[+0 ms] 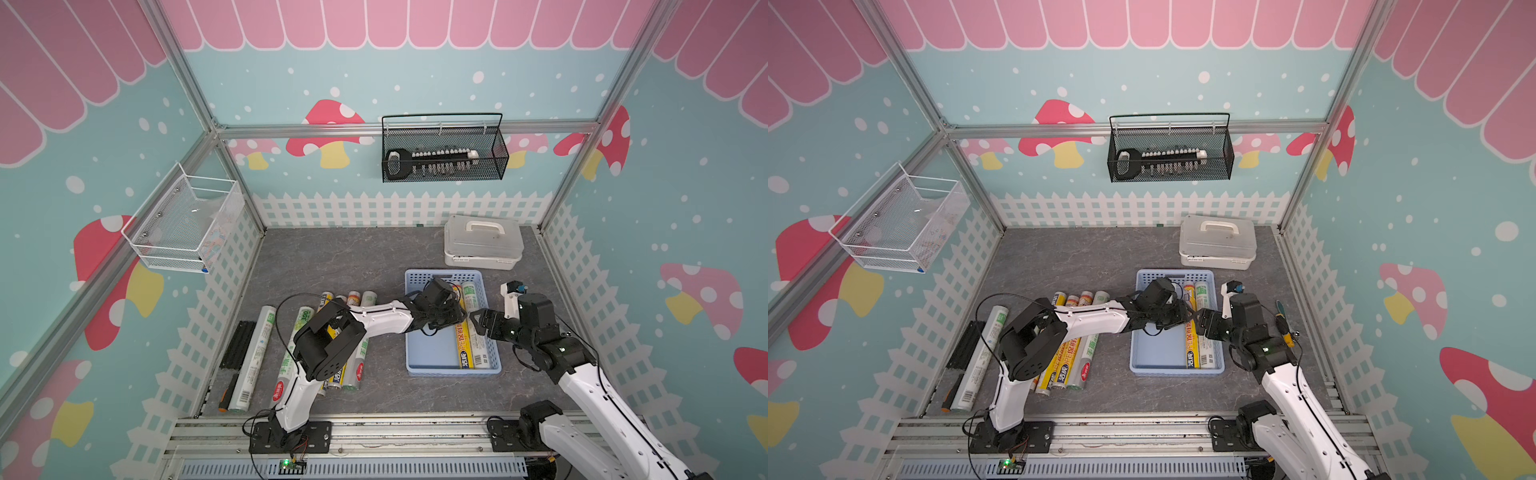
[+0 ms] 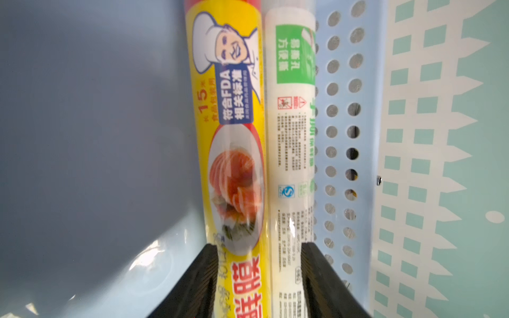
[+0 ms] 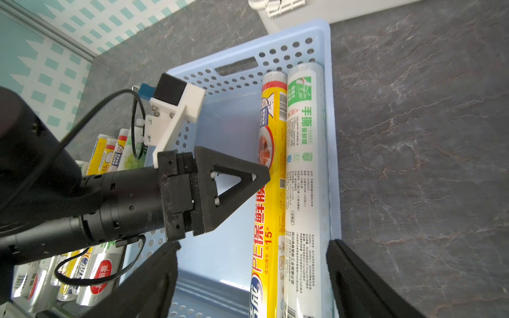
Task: Put the plastic wrap into the basket
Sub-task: Place the plastic wrap in the basket, then pick up the plastic wrap from the center of the board.
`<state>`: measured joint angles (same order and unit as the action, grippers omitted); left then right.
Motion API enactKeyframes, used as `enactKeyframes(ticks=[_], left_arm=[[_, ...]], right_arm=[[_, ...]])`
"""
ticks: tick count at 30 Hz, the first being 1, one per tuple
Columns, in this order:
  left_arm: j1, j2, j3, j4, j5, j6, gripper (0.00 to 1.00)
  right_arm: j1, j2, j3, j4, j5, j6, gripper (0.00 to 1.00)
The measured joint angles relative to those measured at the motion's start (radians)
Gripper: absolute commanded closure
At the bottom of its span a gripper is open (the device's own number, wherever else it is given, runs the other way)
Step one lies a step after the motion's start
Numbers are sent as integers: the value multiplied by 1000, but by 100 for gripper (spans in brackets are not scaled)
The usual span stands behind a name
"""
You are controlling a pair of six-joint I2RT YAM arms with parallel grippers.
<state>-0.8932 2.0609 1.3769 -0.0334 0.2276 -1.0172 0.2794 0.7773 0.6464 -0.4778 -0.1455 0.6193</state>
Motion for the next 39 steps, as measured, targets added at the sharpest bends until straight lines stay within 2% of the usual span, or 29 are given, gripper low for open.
enactKeyframes(ticks=[10,18,25,30,36,39], left_arm=[[0,-323,-113,-22,-100,151,47],[9,-521,-270,-56,-230,247,46],[61,-655,-373,-90,-304,281,44],[104,-748,-443,-104,-341,291,40],[163,-828,-517,-135,-370,303,35],[190,-860,-534,-167,-388,325,28]], right_arm=[[0,-40,34,80,-60,8,13],[-1,35,92,203,-212,35,13],[14,111,96,256,-278,60,13],[73,171,123,285,-283,66,13],[202,282,200,290,-246,29,13],[248,338,253,283,-229,1,13]])
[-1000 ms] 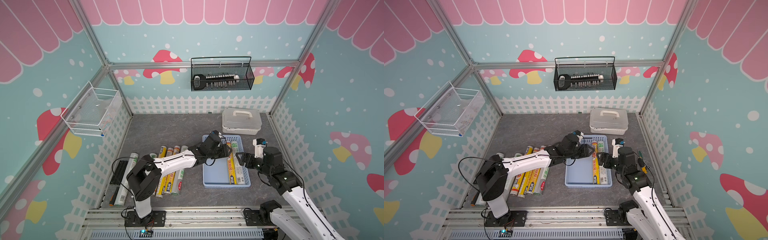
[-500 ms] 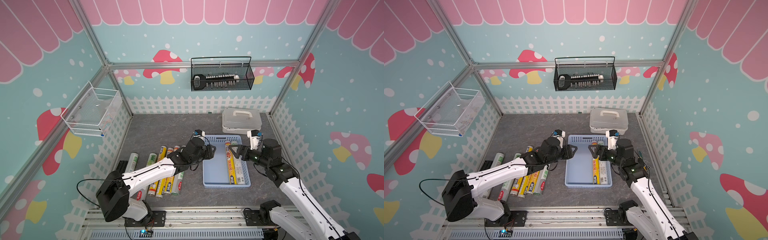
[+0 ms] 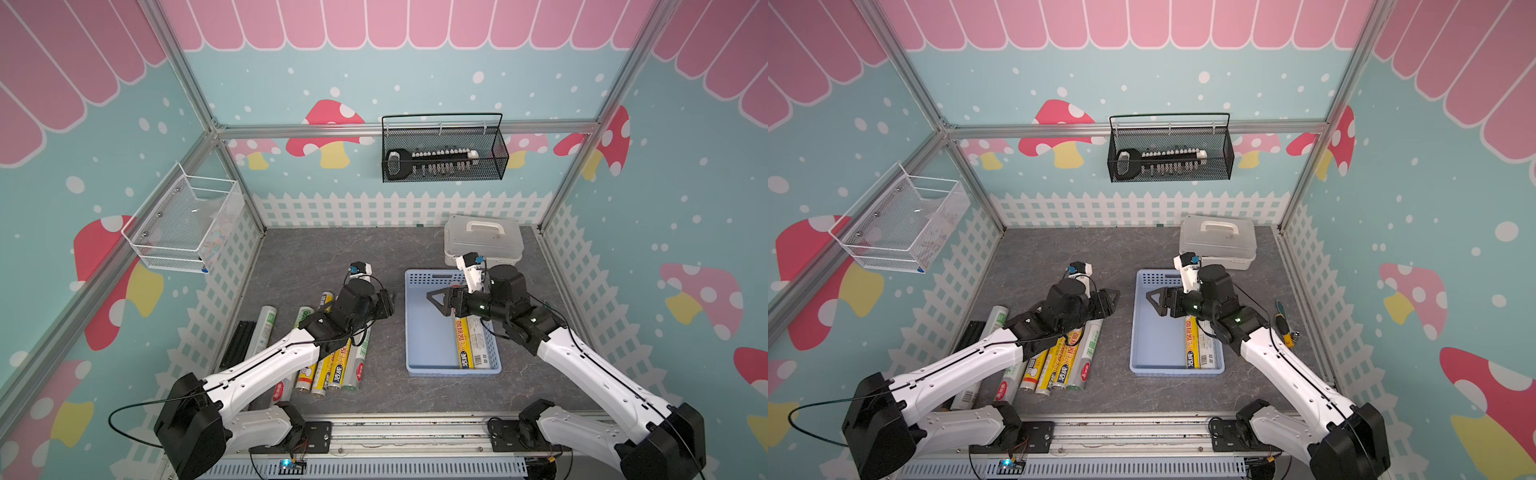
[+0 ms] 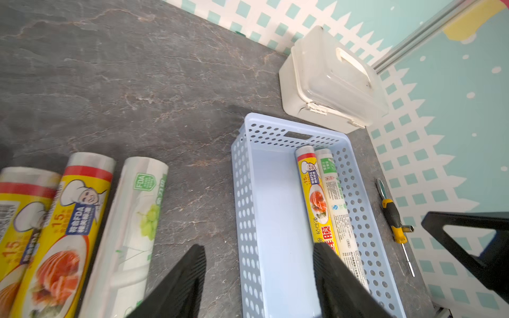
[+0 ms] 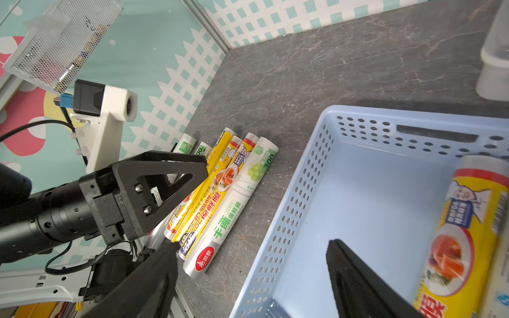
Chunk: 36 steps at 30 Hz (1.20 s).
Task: Put the plastic wrap into the basket
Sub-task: Pick up the plastic wrap from the center of the board.
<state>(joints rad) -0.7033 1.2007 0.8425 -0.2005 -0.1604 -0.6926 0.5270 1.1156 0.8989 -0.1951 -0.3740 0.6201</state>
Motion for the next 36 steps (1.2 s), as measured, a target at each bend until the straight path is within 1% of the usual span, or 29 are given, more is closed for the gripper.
enactKeyframes(ticks=[4,9,12,16,18,19,21,23,26,29,36], left_arm=[[37,-57,-37,-19,-23,27,22],[111,-98,-76,-53,-18,50,22],[170,-100,-83,-82,18,53,23],[249,-99,-93,-117,88,50,30],[275,-92,-99,-138,110,47,38],[293,-84,-99,-150,128,47,40],[319,-62,-99,-167,154,47,43],[338,-34,-99,-177,190,50,43],[339,16,-98,-188,269,67,47],[324,65,-98,-212,313,79,46],[216,135,-71,-307,259,104,44]], right_arm=[[29,60,50,-1,15,-26,13],[51,106,74,-2,31,-43,13],[77,126,81,-2,42,-44,13],[116,149,86,-2,53,-43,13],[137,166,92,-2,58,-43,13],[147,177,97,-2,61,-43,13],[164,200,108,-1,65,-43,13],[185,228,119,-2,71,-43,13],[203,252,119,-8,87,-35,13],[206,260,117,-13,115,-24,13],[206,259,115,-15,162,-11,12]])
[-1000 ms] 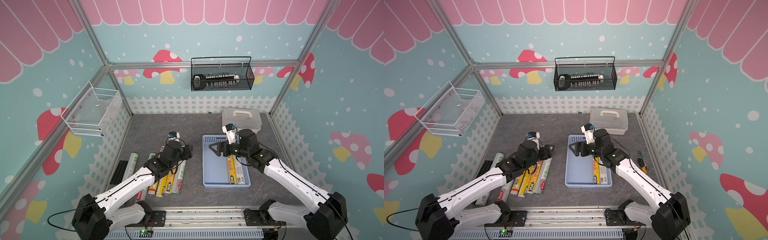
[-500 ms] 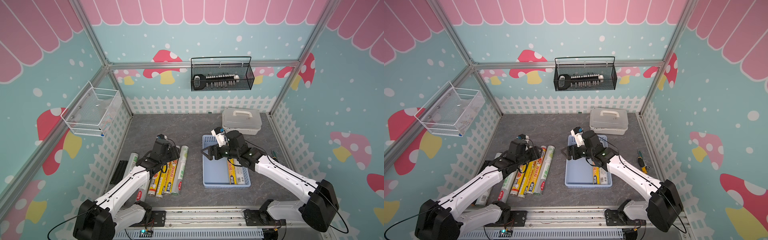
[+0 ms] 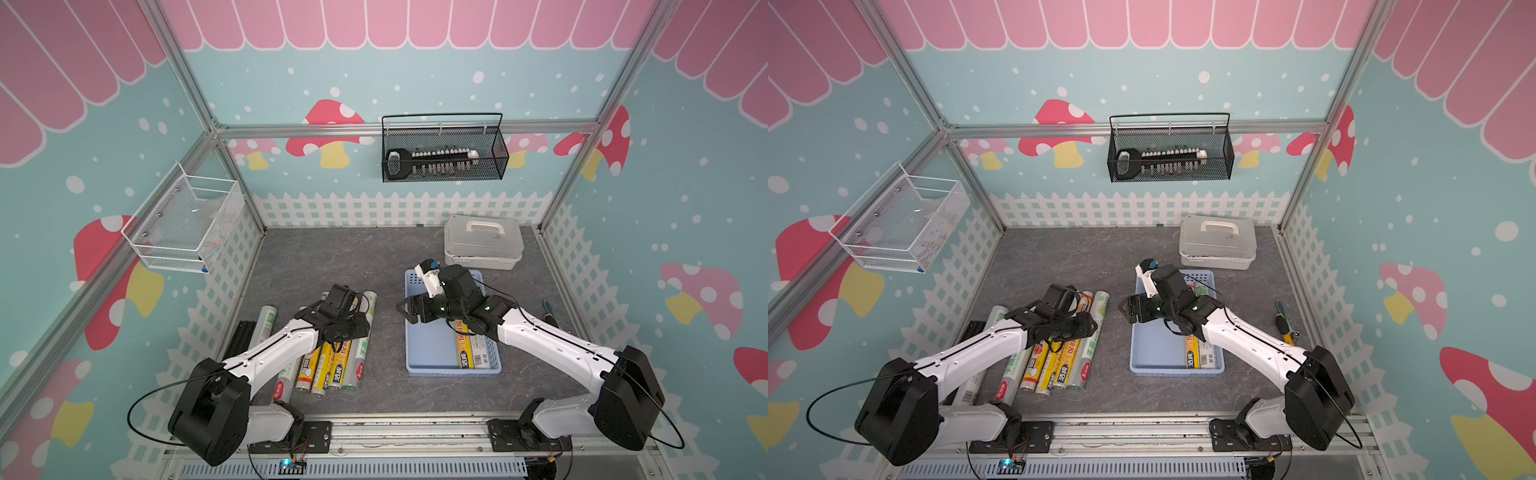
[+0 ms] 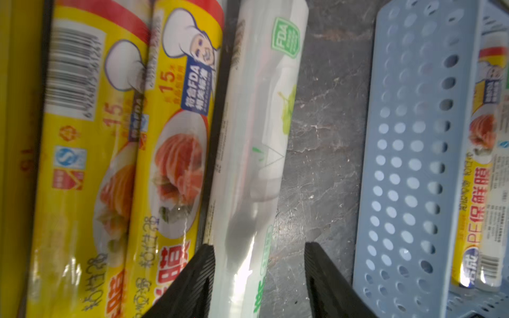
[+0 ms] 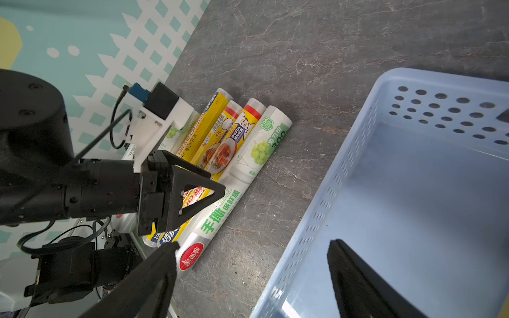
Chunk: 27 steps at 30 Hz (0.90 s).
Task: Put the plastic wrap into the basket
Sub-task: Pick up the plastic wrap from the center of the board.
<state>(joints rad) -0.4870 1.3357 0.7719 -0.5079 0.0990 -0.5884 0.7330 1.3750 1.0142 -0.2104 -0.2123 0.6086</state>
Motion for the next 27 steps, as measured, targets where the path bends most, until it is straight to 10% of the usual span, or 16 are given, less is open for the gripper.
enactKeyframes(ticks=[27], left_arm=[[-118,269,141,-114,-179,47,40]], right_arm=[[0,-8,-39,-36,81,1,10]])
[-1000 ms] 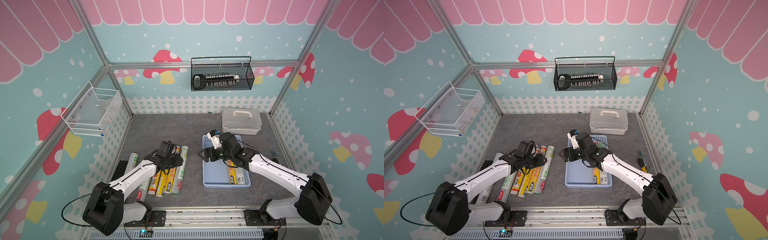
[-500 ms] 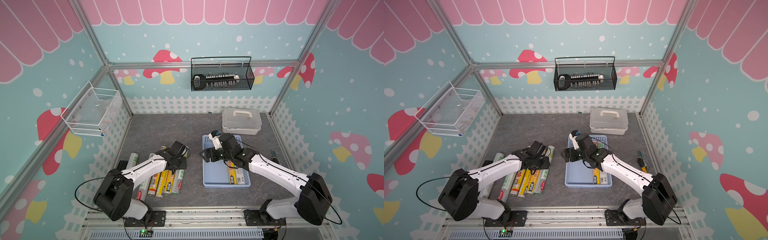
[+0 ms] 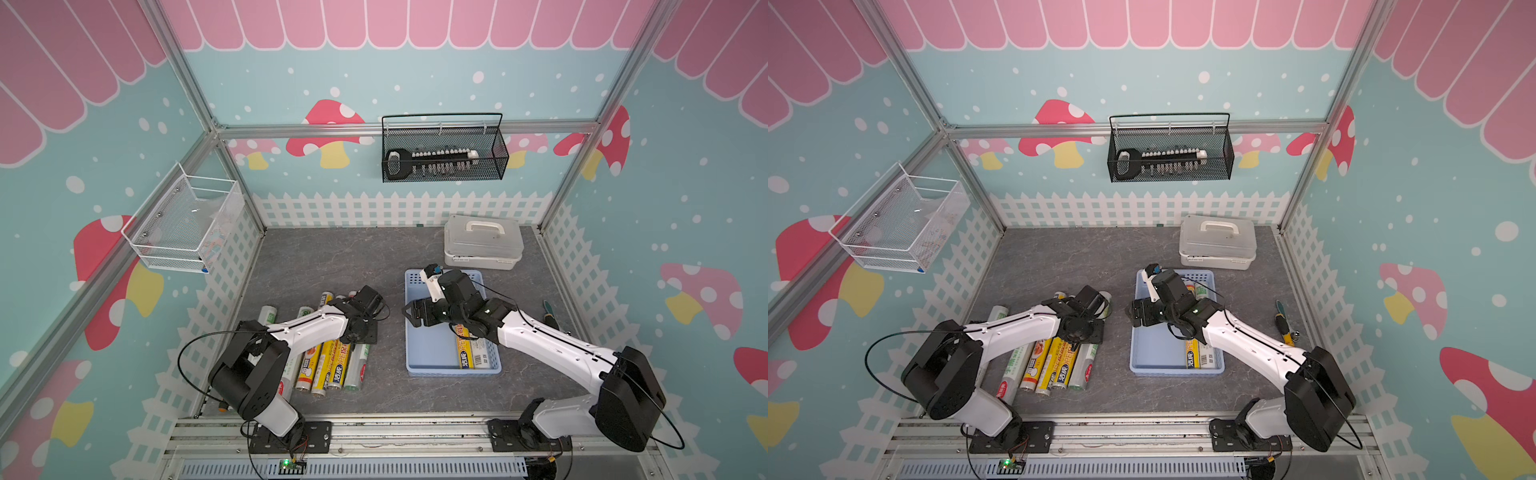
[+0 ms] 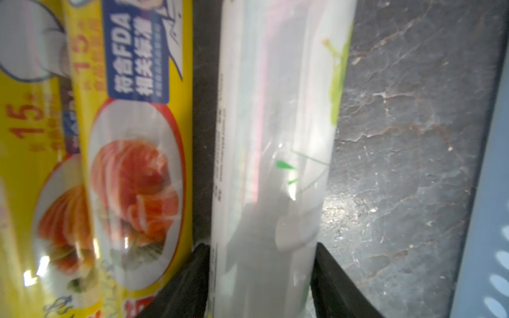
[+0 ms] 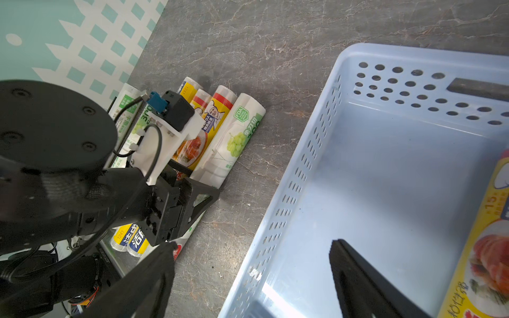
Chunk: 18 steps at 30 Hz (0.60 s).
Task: Put the plastic wrap into the basket
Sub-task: Pick up the plastic wrap from the center of the board.
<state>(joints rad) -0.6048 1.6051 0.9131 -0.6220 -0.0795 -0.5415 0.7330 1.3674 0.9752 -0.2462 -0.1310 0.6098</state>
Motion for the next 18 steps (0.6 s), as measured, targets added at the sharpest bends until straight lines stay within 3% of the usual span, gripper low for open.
enactKeyframes(ticks=[18], left_arm=[[-33,113,75,-9,-14,0,41]], right_arm=[[0,-36,-16,-20,53,-3,9]])
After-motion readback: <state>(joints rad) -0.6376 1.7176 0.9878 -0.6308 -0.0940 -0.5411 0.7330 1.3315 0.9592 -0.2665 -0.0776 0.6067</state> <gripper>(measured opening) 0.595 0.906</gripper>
